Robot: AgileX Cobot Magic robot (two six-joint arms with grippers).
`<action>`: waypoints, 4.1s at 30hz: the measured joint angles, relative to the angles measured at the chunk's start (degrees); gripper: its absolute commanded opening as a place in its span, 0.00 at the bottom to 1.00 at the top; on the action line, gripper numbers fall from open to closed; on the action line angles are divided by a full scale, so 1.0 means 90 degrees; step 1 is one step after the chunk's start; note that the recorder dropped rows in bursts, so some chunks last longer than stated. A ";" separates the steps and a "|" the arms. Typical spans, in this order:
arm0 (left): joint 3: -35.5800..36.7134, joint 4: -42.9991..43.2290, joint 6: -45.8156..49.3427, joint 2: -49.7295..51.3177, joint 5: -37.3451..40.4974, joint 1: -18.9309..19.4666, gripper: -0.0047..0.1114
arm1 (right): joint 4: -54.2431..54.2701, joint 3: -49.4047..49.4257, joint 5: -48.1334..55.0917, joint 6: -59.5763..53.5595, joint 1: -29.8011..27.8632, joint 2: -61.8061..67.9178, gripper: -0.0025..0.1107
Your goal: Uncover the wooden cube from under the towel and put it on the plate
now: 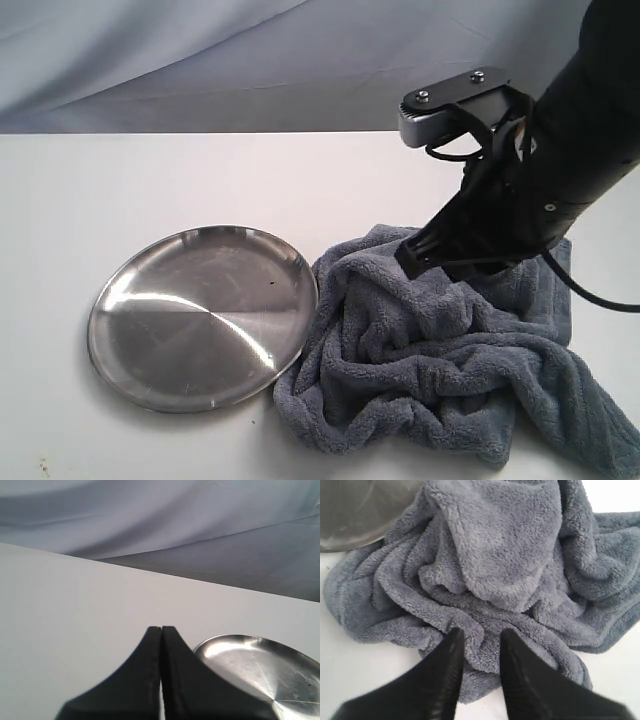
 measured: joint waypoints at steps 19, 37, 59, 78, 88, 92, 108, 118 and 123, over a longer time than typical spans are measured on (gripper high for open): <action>0.0000 0.0000 0.0000 0.0000 0.0000 0.0000 0.04 | -0.1340 -0.0010 -0.0229 0.1745 -0.1649 0.1767 0.44; 0.0000 0.0000 0.0000 0.0000 0.0000 0.0000 0.04 | -0.0780 -0.0010 -0.1616 0.1823 -0.2014 0.2495 0.44; 0.0000 0.0000 0.0000 0.0000 0.0000 0.0000 0.04 | -0.0780 -0.0010 -0.1583 0.1935 -0.2014 0.2862 0.49; 0.0000 0.0000 0.0000 0.0000 0.0000 0.0000 0.04 | -0.0859 -0.1559 0.0277 0.0121 -0.2014 0.2862 0.47; 0.0000 0.0000 0.0000 0.0000 0.0000 0.0000 0.04 | -0.0071 -0.1585 0.0251 -0.0701 -0.2014 0.2189 0.09; 0.0000 0.0000 0.0000 0.0000 0.0000 0.0000 0.04 | 0.1794 -0.1585 0.0247 -0.2343 -0.1853 0.1635 0.02; 0.0000 0.0000 0.0000 0.0000 0.0000 0.0000 0.04 | 0.0354 -0.1172 0.0114 -0.1728 0.1597 0.1442 0.35; 0.0000 0.0000 0.0000 0.0000 0.0000 0.0000 0.04 | 0.0653 -0.0545 -0.0801 -0.2249 0.1833 0.1954 0.66; 0.0000 0.0000 0.0000 0.0000 0.0000 0.0000 0.04 | 0.0653 -0.0545 -0.1124 -0.2183 0.2041 0.2615 0.65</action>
